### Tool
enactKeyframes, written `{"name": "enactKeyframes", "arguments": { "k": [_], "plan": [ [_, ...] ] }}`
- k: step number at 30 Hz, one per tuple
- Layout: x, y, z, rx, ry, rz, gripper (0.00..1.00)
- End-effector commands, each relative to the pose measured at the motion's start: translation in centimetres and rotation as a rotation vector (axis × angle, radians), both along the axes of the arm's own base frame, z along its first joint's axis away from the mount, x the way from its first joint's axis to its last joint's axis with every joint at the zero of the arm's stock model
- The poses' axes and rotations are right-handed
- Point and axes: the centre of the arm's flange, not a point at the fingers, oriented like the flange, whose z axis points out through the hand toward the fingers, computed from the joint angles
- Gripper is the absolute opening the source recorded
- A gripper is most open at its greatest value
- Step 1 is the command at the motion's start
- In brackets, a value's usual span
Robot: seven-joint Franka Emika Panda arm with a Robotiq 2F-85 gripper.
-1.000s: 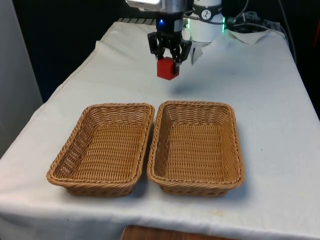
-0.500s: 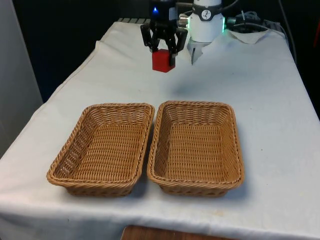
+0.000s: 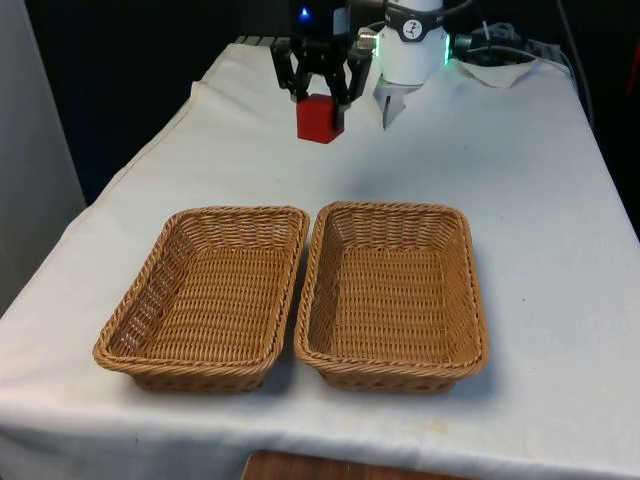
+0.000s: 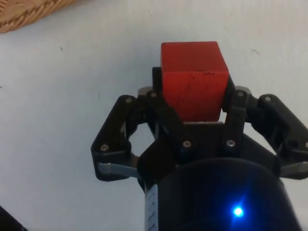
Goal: Pick up the red cube and place it into the right basket.
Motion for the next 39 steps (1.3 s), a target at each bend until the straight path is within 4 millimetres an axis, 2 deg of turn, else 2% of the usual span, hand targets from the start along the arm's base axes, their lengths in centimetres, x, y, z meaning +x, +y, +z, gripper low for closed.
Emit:
{"name": "enactKeyframes", "arguments": {
  "k": [1, 4, 20, 30, 39],
  "plan": [
    [0.4, 0.1, 0.1, 0.009, 0.008, 0.010, 0.01],
    [0.7, -0.1, 0.2, -0.006, 0.006, 0.012, 0.01],
    [5.2, -0.4, 0.1, -0.025, 0.018, 0.083, 0.01],
    [6.7, -1.7, 0.2, -0.006, -0.015, 0.120, 0.01],
    [7.7, -2.0, 0.3, -0.010, -0.040, 0.162, 0.01]
  ]
}}
